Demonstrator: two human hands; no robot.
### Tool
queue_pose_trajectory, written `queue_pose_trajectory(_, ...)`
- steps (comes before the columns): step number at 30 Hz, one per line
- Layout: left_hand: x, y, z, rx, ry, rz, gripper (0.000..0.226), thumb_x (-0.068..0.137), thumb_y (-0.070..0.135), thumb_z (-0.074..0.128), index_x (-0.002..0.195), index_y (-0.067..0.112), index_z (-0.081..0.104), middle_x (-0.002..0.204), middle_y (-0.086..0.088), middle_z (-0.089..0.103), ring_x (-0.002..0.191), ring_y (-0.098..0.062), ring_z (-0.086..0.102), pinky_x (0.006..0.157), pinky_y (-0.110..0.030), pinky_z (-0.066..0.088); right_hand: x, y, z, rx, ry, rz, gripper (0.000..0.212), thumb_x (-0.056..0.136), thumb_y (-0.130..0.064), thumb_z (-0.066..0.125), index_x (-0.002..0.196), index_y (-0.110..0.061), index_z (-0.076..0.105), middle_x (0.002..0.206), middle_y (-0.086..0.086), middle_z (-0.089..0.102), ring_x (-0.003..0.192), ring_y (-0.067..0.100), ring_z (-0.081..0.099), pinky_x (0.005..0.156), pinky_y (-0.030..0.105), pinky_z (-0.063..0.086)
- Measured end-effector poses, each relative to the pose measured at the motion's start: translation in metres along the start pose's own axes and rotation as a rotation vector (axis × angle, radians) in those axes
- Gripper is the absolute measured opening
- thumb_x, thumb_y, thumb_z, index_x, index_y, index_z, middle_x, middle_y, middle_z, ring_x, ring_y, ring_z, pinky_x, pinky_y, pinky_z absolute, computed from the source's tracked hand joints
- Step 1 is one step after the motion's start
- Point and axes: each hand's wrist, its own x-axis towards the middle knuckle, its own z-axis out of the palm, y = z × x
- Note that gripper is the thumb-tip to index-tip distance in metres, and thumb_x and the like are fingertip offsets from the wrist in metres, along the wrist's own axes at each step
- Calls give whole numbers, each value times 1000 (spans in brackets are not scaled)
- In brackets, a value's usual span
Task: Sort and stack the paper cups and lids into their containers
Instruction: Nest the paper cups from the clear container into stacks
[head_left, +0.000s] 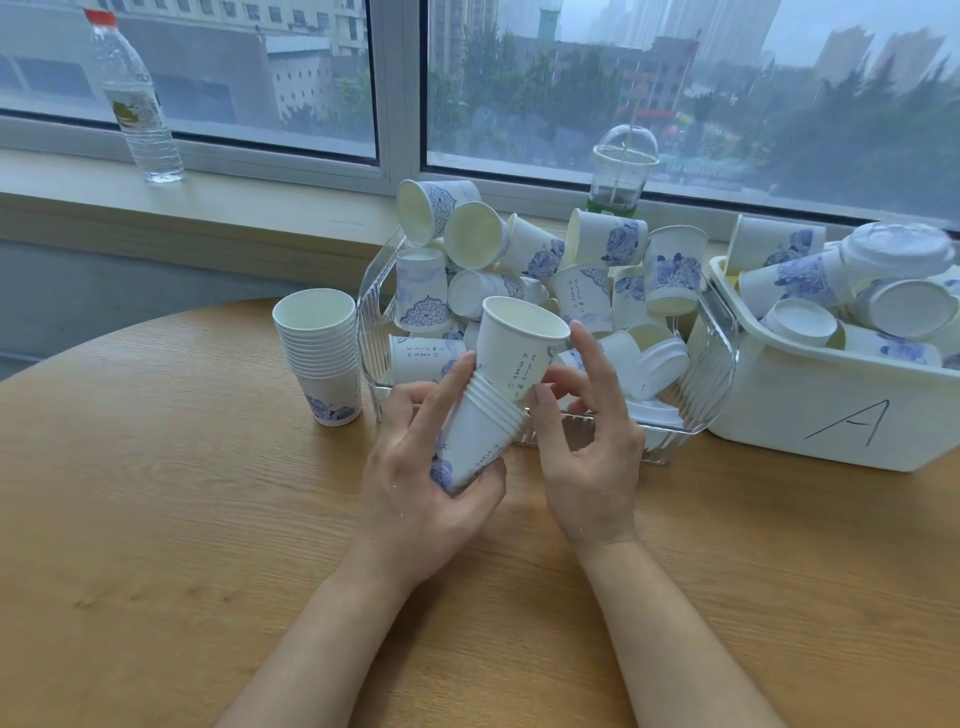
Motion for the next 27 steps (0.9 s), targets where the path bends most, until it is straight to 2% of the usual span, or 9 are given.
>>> queue_pose_trajectory(3, 0, -1, 0, 4, 9, -9, 85, 74, 21, 79, 154, 14, 51, 115, -2, 53, 109, -1, 55, 97, -9, 39, 0, 3, 0, 13, -5, 2, 50, 99, -27, 66, 148, -24, 55, 106, -10, 75, 85, 15, 68, 76, 43, 57)
queue_pose_trajectory(6, 1, -2, -1, -2, 23, -28, 84, 78, 32, 74, 157, 17, 47, 117, -2, 53, 111, 0, 55, 99, -8, 38, 0, 7, -1, 30, -12, 18, 36, 102, -26, 63, 138, -23, 66, 104, -10, 76, 86, 17, 69, 73, 42, 56)
queue_pose_trajectory(11, 2, -8, -4, -11, 70, -71, 86, 81, 37, 73, 159, 18, 43, 118, -6, 53, 108, -11, 57, 97, -9, 40, -1, 7, 1, -70, -84, -100, 18, 101, -17, 65, 110, -17, 81, 106, -9, 76, 104, 15, 69, 91, 41, 54)
queue_pose_trajectory(14, 1, -8, -4, 5, 63, -58, 85, 81, 38, 74, 158, 19, 45, 118, -3, 54, 110, -12, 58, 100, -10, 39, -2, 4, 6, -61, -135, -134, 16, 101, -15, 66, 101, -14, 83, 104, -9, 77, 104, 18, 70, 90, 38, 55)
queue_pose_trajectory(20, 0, -8, -2, -21, 83, -73, 85, 80, 38, 75, 158, 21, 45, 119, -5, 54, 112, 0, 55, 97, -8, 39, -3, 5, 7, -76, -160, -118, 18, 101, -17, 65, 107, -16, 82, 106, -12, 78, 104, 17, 69, 91, 39, 55)
queue_pose_trajectory(24, -1, -11, 0, -20, 83, -71, 81, 84, 39, 75, 158, 26, 45, 119, -7, 54, 112, -3, 55, 97, -8, 40, -4, 4, 9, -99, -164, -92, 21, 102, -20, 64, 116, -19, 80, 112, -13, 76, 110, 13, 68, 96, 33, 54)
queue_pose_trajectory(27, 0, -9, 1, -40, 106, -116, 77, 86, 41, 75, 156, 25, 48, 122, -7, 55, 113, 3, 55, 98, -6, 39, -4, 3, 11, -133, -186, -77, 27, 103, -21, 63, 127, -20, 75, 119, -13, 73, 113, 9, 65, 98, 34, 53)
